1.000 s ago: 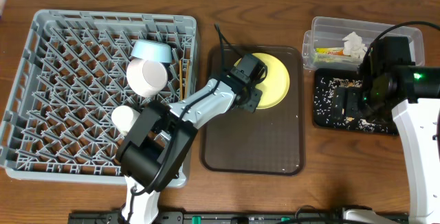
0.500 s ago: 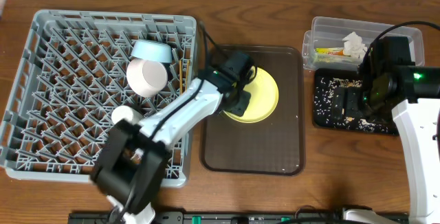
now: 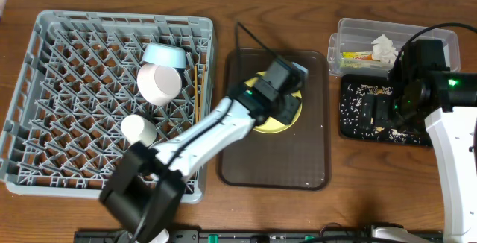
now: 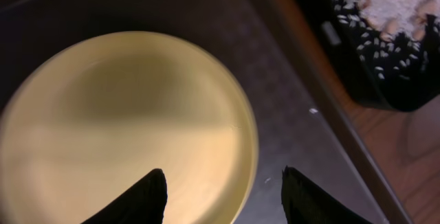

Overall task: Sort waste into correct bins and load items into the dishwasher
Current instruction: 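Lift and tilt the yellow plate up off the brown tray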

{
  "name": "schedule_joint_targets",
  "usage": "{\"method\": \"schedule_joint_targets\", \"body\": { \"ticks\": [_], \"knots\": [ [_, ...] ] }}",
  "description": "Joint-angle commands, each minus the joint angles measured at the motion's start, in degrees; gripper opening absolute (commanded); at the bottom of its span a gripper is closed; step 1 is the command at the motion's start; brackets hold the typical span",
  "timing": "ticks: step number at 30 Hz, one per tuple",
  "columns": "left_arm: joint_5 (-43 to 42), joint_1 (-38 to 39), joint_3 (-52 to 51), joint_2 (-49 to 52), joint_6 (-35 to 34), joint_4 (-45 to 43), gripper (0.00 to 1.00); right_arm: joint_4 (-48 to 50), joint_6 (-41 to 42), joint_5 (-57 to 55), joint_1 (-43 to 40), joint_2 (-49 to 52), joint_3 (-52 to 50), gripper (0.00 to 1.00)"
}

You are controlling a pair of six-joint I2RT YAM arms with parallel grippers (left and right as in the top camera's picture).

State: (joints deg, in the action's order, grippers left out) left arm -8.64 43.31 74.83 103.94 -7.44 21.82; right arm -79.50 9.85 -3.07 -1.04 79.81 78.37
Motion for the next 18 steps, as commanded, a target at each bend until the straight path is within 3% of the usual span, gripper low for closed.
{"method": "schedule_joint_targets", "body": {
  "ticks": [1,10,13,18],
  "knots": [
    [0.7,1.9,-0.1,3.5,0.2,-1.6,0.56,0.0,-0.7,-0.5,-0.1,0.1,0.5,0.99],
    [0.7,3.5,-0.1,10.6,0.1,-2.9,0.54,0.0,-0.7,-0.5,-0.1,0.1,0.5,0.99],
    [0.7,3.5,-0.1,12.5,0.1,-2.7,0.49,0.0,-0.7,-0.5,-0.1,0.1,0.5,0.99],
    [0.5,3.6,-0.1,13.4,0.1,-1.9,0.3,0.0,-0.7,-0.5,-0.1,0.1,0.5,0.99]
  ]
}}
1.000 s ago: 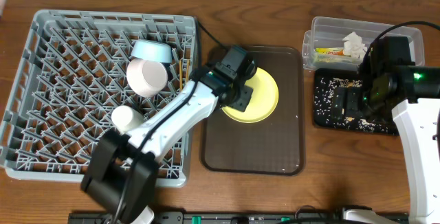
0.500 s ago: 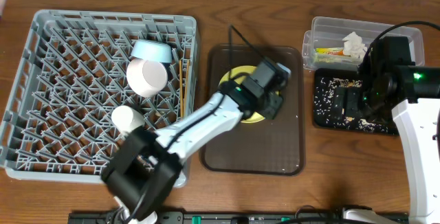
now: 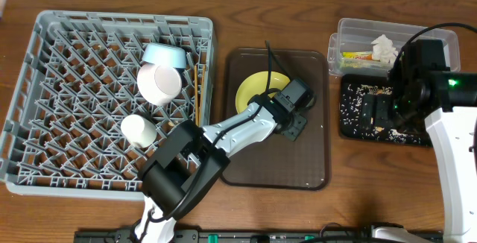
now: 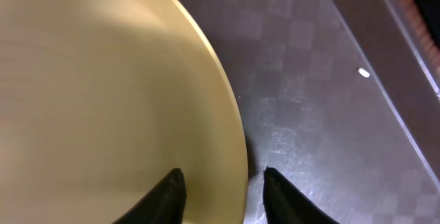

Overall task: Sort waste into correct bins and load items into the dishwasher
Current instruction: 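Lift and tilt the yellow plate up off the brown tray, then carry the yellow plate into the rack and stand it upright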

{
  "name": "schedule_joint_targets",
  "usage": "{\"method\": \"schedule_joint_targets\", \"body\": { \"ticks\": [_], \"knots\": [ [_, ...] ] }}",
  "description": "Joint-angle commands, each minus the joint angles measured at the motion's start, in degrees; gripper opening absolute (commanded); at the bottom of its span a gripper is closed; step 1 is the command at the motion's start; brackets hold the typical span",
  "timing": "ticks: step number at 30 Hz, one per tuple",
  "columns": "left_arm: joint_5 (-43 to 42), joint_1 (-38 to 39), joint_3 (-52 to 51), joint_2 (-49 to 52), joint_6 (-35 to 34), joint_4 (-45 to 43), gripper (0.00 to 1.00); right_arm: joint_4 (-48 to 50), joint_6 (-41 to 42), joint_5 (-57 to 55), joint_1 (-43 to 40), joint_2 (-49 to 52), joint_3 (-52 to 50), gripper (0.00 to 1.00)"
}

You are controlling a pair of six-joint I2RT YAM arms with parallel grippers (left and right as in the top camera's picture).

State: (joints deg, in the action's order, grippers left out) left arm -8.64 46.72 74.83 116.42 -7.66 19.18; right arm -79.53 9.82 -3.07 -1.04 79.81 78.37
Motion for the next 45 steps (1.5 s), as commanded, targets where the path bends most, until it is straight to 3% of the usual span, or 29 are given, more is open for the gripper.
{"method": "schedule_joint_targets", "body": {
  "ticks": [1,9,18,29,36,45],
  "knots": [
    [0.5,0.2,-0.1,0.9,0.3,1.0,0.26,0.0,-0.7,-0.5,-0.1,0.1,0.5,0.99],
    [0.5,0.8,-0.1,0.9,-0.1,2.6,0.06,0.0,-0.7,-0.5,-0.1,0.1,0.5,0.99],
    [0.3,1.1,0.9,-3.1,-0.1,7.9,0.06,0.0,-0.7,-0.5,-0.1,0.1,0.5,0.99],
    [-1.1,-8.8,1.2,-25.9,0.0,15.4,0.06,0.0,-0.7,-0.5,-0.1,0.1,0.5,0.99],
    [-19.9,-24.9,1.2,-35.9,0.1,15.5,0.06,0.0,-0.7,-0.5,-0.1,0.1,0.5,0.99],
    [-50.7,-45.1,1.2,-32.8,-0.3,15.5,0.06,0.0,-0.7,-0.5,-0.1,0.1,0.5,0.99]
  ]
}}
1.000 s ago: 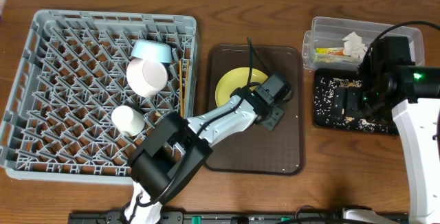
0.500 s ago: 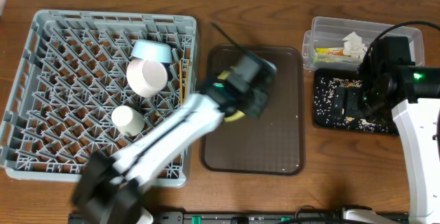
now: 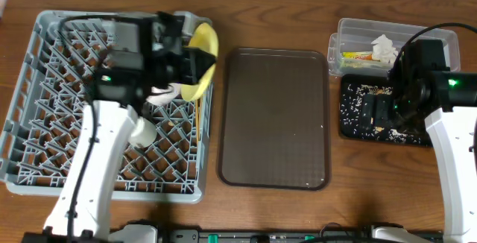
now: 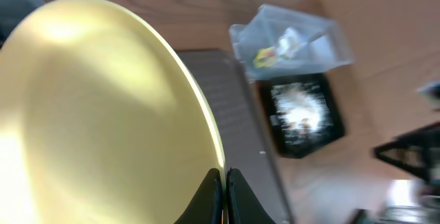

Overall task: Sort waste into correct bins and load items into the dishwasher
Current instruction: 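Carry the yellow plate into the rack and stand it upright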

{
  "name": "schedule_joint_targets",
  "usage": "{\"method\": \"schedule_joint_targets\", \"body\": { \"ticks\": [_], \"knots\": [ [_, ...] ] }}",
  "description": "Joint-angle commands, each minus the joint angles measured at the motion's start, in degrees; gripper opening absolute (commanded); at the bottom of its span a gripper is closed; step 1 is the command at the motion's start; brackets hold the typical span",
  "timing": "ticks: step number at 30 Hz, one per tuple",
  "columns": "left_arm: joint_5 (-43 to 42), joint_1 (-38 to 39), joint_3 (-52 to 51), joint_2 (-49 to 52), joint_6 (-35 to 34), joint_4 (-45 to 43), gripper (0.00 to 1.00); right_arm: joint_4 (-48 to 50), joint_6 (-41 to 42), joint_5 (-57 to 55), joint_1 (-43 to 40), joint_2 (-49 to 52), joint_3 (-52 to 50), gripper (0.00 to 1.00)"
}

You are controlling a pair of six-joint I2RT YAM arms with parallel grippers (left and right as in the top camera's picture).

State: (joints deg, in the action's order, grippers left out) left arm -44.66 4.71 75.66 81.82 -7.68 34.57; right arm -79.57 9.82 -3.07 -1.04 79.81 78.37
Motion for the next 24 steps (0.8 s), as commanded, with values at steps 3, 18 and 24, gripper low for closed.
{"method": "schedule_joint_targets", "body": {
  "ticks": [3,18,24],
  "knots": [
    [-20.2,-6.0,0.3,4.2,-0.3,0.1,0.06,0.0,-0.7,-0.5,-0.1,0.1,0.5,0.99],
    [-5.9,-8.6,0.3,13.8,-0.3,0.6,0.06,0.0,-0.7,-0.5,-0.1,0.1,0.5,0.99],
    [-3.9,-8.6,0.3,13.6,-0.2,0.4,0.55,0.3,-0.7,-0.5,-0.1,0.1,0.5,0.99]
  ]
}}
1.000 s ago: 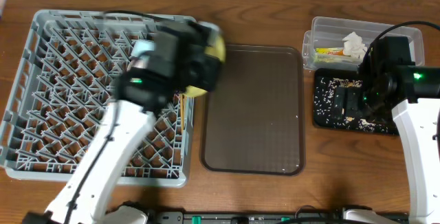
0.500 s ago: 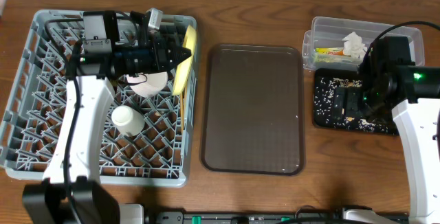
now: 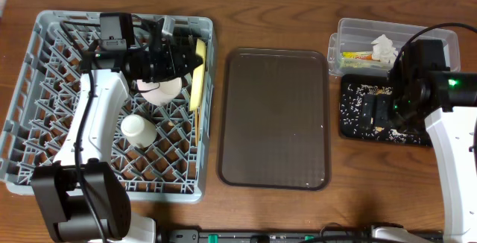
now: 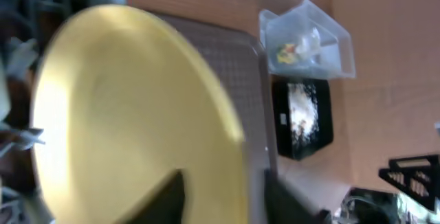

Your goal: Sort waste into correct bins and load items into the dishwasher

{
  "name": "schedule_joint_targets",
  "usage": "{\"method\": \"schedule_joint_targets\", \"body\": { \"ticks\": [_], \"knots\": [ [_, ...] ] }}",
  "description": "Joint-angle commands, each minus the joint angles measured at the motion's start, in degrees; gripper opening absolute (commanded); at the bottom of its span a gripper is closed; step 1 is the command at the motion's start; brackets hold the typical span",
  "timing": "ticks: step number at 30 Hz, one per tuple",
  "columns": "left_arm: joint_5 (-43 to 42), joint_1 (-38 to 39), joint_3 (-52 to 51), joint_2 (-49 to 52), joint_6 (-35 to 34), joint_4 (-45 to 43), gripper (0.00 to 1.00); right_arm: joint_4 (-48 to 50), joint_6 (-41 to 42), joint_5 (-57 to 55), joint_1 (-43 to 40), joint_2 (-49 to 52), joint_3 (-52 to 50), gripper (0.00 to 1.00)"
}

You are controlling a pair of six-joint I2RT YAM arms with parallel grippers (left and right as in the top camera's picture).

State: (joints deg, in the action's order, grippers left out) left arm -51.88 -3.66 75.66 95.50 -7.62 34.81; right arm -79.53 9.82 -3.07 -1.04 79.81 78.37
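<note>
The yellow plate (image 3: pixel 196 75) stands on edge in the right side of the grey dish rack (image 3: pixel 45 124). In the left wrist view the plate (image 4: pixel 130 114) fills most of the picture. My left gripper (image 3: pixel 182 62) is at the plate's rim and open (image 4: pixel 223 186), one finger over the plate's face and the other beyond its edge. A pink bowl (image 3: pixel 158 88) and a white cup (image 3: pixel 139 130) sit in the rack beside it. My right gripper (image 3: pixel 387 109) hangs over the black bin (image 3: pixel 358 120); its jaws do not show clearly.
A bare brown tray (image 3: pixel 276 116) lies between the rack and the bins. The clear bin (image 3: pixel 387 42) at the back right holds paper and a wrapper. Pale crumbs speckle the black bin. Chopsticks lie along the rack's right side.
My left gripper was shut on the plate's rim above the rack; its fingers now stand apart, and the plate sits lower, upright in the rack's right side. The right arm has not moved.
My left gripper hovered open over the yellow plate on the brown tray, then straddled its rim. It later held the plate tilted over the rack's back right corner, leaving the tray bare. Now the plate stands in the rack and the gripper is open.
</note>
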Motion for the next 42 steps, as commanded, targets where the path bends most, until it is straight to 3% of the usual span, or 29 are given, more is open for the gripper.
{"method": "schedule_joint_targets", "body": {
  "ticks": [1,3,6,10,15,18,24,28,36,42],
  "knots": [
    [3.3,-0.2,0.3,-0.2,-0.3,0.3,0.66,0.5,-0.7,-0.5,-0.1,0.1,0.5,0.99],
    [3.4,-0.3,0.3,-0.8,-0.3,0.4,0.79,1.1,-0.7,0.1,-0.1,0.1,0.5,0.99],
    [7.2,-1.0,0.3,-3.4,-0.3,0.6,0.84,2.7,-0.7,2.5,-0.1,0.1,0.5,0.99],
    [16.6,-1.8,0.3,-9.1,-0.3,2.6,0.86,7.3,-0.7,8.0,-0.1,0.1,0.5,0.99],
    [39.0,-1.1,0.3,-17.1,-0.9,9.4,0.87,19.8,-4.1,19.2,0.9,0.3,0.5,0.99],
    [46.5,-0.6,0.3,-18.9,-3.5,14.7,0.87,24.3,-4.8,19.7,2.3,1.0,0.5,0.99],
    [47.0,-0.7,0.1,-18.9,-3.6,31.7,0.88,18.3,-4.7,14.6,2.8,5.0,0.5,0.99],
    [47.0,-0.6,-1.7,-19.7,-3.3,36.1,0.87,12.7,-1.4,6.4,2.8,5.1,0.5,0.99],
    [46.9,0.9,-8.9,-31.2,4.7,33.0,0.87,13.0,0.5,4.0,2.8,-3.9,-3.3,0.99],
    [46.4,3.5,-16.8,-49.5,5.5,25.6,0.88,23.0,0.4,3.9,2.8,-21.3,-18.0,0.99]
  ]
}}
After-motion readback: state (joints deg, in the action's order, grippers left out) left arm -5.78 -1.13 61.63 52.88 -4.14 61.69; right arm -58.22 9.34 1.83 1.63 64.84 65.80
